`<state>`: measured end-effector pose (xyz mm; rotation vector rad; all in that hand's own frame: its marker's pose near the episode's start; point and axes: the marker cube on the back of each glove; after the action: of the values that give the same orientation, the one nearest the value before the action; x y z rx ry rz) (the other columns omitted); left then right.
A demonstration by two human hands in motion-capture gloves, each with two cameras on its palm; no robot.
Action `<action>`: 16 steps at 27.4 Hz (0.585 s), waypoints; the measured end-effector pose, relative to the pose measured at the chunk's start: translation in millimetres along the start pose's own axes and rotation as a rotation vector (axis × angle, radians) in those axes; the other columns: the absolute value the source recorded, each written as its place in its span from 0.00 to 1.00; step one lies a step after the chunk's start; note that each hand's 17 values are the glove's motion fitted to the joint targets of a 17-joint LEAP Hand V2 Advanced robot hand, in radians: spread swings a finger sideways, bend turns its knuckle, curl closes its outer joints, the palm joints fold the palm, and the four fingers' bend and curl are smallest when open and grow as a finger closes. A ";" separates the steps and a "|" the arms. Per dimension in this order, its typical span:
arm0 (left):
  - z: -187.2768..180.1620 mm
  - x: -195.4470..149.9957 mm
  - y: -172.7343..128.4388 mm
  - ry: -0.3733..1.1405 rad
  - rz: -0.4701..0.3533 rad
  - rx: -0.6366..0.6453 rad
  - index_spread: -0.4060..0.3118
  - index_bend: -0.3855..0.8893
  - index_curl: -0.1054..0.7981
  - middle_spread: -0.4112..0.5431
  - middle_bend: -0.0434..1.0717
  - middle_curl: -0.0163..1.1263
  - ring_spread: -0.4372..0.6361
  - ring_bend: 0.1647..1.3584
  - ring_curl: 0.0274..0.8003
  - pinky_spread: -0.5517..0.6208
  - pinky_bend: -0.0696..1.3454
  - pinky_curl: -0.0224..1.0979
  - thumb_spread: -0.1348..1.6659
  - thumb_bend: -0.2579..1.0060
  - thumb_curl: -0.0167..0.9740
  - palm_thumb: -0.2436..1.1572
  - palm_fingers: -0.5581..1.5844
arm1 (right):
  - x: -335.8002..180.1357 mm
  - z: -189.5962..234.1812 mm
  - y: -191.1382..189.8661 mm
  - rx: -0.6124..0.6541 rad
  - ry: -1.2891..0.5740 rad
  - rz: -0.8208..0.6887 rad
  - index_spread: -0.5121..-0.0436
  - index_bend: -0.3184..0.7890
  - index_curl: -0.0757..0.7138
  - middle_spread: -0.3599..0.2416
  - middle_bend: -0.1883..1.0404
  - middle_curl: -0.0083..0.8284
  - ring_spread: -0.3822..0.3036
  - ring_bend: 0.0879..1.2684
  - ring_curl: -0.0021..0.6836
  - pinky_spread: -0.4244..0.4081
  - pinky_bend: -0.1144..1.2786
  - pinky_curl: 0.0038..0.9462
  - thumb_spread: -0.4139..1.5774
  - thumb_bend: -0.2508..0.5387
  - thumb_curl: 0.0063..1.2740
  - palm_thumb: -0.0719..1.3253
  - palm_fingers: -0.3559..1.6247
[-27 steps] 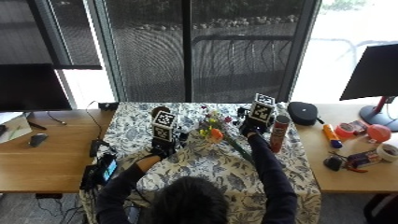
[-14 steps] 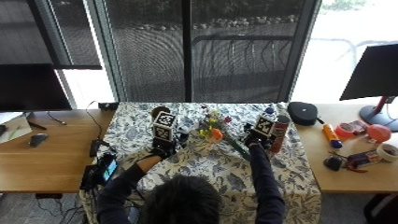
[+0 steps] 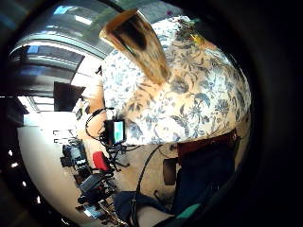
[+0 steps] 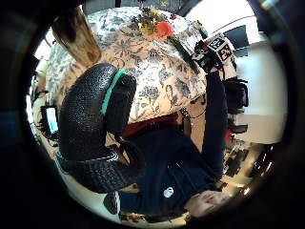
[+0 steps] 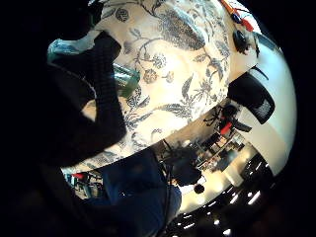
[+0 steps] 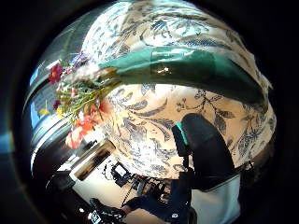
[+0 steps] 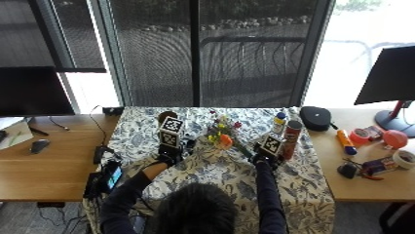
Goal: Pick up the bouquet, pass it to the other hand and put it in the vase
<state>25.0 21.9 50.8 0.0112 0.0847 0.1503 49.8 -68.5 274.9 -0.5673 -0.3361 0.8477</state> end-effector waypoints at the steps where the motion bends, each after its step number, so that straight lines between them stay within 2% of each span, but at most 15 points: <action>1: 0.9 -0.9 -0.9 0.000 0.001 0.002 0.53 0.43 0.47 0.60 0.20 0.31 0.66 0.26 0.32 0.65 0.28 0.33 0.77 0.19 0.27 0.36 0.41 | -0.6 1.4 -4.8 0.032 -0.012 -0.016 0.82 0.35 0.22 0.68 0.36 0.46 0.61 0.45 0.51 0.76 0.64 0.40 0.78 0.37 0.25 0.51 0.39; 4: 3.1 -2.9 -3.8 -0.003 -0.002 0.009 0.53 0.42 0.47 0.60 0.20 0.31 0.66 0.26 0.32 0.65 0.28 0.33 0.77 0.19 0.27 0.36 0.40 | -1.5 6.2 -12.0 0.067 -0.024 -0.038 0.82 0.35 0.23 0.68 0.37 0.46 0.61 0.44 0.51 0.77 0.63 0.39 0.77 0.36 0.25 0.52 0.38; 10: -2.8 0.7 3.5 -0.015 -0.013 -0.012 0.53 0.42 0.47 0.60 0.20 0.31 0.66 0.26 0.33 0.65 0.27 0.34 0.77 0.19 0.28 0.36 0.40 | 1.3 17.4 -22.5 0.118 -0.003 0.024 0.83 0.38 0.25 0.68 0.38 0.48 0.66 0.40 0.50 0.81 0.61 0.38 0.77 0.35 0.26 0.56 0.37; 13: -4.2 3.1 4.8 -0.017 -0.015 -0.018 0.53 0.42 0.48 0.60 0.20 0.31 0.66 0.26 0.33 0.66 0.27 0.34 0.77 0.19 0.28 0.36 0.40 | 1.2 23.3 -22.4 0.101 0.022 0.020 0.82 0.38 0.26 0.65 0.39 0.49 0.63 0.42 0.51 0.83 0.58 0.37 0.76 0.36 0.27 0.60 0.39; 16: -4.3 6.6 4.7 -0.017 -0.013 -0.017 0.53 0.42 0.48 0.60 0.20 0.32 0.66 0.25 0.33 0.66 0.27 0.34 0.77 0.19 0.28 0.36 0.40 | -0.2 29.0 -19.6 0.075 0.055 0.005 0.76 0.43 0.30 0.58 0.43 0.50 0.57 0.42 0.49 0.84 0.51 0.34 0.77 0.37 0.28 0.62 0.43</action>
<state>30.5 27.5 46.1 -0.0053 0.0662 0.1374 47.2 -69.3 309.8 -0.5210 -0.2524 0.8442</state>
